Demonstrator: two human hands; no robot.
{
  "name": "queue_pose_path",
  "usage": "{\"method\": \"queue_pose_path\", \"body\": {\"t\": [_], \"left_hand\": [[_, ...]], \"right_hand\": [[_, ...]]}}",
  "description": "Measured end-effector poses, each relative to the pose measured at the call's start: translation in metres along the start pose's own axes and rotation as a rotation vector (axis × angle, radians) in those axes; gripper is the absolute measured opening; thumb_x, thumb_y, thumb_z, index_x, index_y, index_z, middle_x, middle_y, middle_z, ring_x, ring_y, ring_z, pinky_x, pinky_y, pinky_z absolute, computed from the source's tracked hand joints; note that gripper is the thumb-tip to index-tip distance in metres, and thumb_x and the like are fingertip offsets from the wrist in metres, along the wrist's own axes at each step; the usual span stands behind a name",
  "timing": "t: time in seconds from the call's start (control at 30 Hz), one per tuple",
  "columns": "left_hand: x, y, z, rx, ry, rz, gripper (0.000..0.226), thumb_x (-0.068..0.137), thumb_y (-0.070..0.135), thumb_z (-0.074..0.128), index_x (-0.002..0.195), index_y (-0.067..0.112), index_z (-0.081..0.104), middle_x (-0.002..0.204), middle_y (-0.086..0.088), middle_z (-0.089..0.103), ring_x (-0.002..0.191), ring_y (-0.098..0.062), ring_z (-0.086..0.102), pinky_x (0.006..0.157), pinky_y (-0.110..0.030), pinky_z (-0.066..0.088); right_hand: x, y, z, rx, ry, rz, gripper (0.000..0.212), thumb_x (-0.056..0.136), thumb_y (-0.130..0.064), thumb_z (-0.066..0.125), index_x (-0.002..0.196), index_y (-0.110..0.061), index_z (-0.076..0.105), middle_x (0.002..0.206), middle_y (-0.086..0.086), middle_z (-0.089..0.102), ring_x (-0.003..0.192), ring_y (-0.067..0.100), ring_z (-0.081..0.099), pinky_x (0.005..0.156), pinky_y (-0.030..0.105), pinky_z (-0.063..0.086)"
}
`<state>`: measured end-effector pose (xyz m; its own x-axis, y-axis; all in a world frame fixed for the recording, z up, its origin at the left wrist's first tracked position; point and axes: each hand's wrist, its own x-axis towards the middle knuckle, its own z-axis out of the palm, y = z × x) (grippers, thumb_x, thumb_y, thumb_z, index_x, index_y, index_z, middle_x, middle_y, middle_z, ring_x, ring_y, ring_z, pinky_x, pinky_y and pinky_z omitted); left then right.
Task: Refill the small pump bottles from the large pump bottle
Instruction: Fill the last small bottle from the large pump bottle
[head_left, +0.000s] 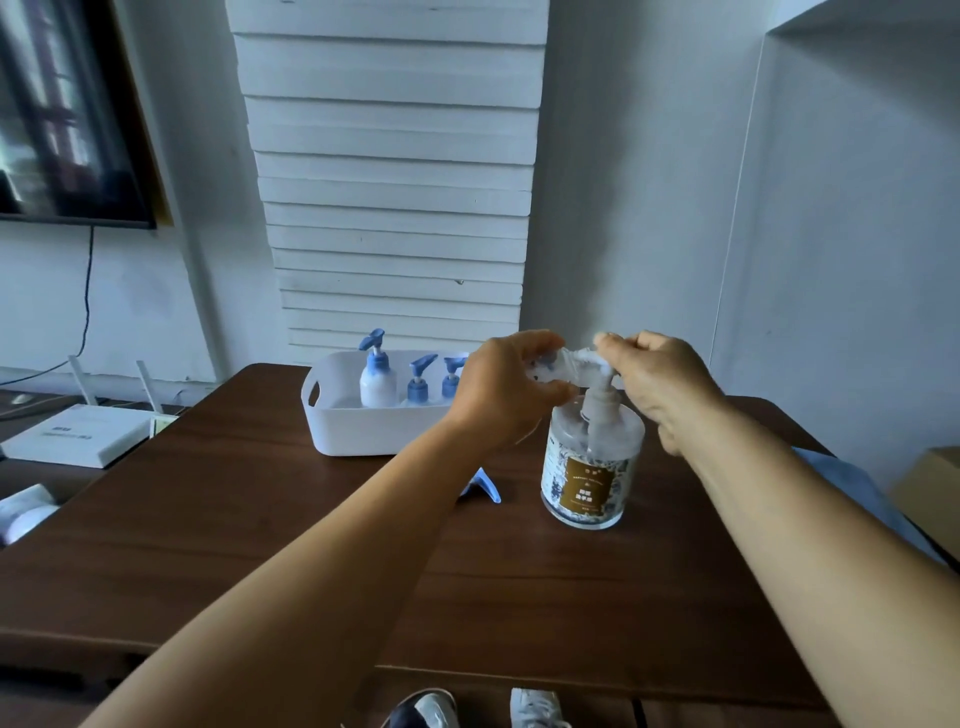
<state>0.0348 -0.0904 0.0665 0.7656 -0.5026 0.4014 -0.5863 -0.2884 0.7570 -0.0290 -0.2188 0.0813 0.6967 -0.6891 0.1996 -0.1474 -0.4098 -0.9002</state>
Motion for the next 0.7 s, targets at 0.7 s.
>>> {"method": "queue_pose_path", "body": {"t": [0.7], "left_hand": [[-0.002, 0.002, 0.001, -0.004, 0.005, -0.002, 0.049, 0.074, 0.02, 0.077, 0.12, 0.023, 0.061, 0.099, 0.015, 0.061, 0.09, -0.002, 0.058, 0.072, -0.007, 0.039]], "right_hand": [[0.002, 0.002, 0.0, 0.051, 0.016, 0.004, 0.026, 0.09, -0.039, 0.058, 0.077, -0.018, 0.051, 0.074, -0.005, 0.054, 0.069, 0.009, 0.049, 0.055, 0.022, 0.037]]}}
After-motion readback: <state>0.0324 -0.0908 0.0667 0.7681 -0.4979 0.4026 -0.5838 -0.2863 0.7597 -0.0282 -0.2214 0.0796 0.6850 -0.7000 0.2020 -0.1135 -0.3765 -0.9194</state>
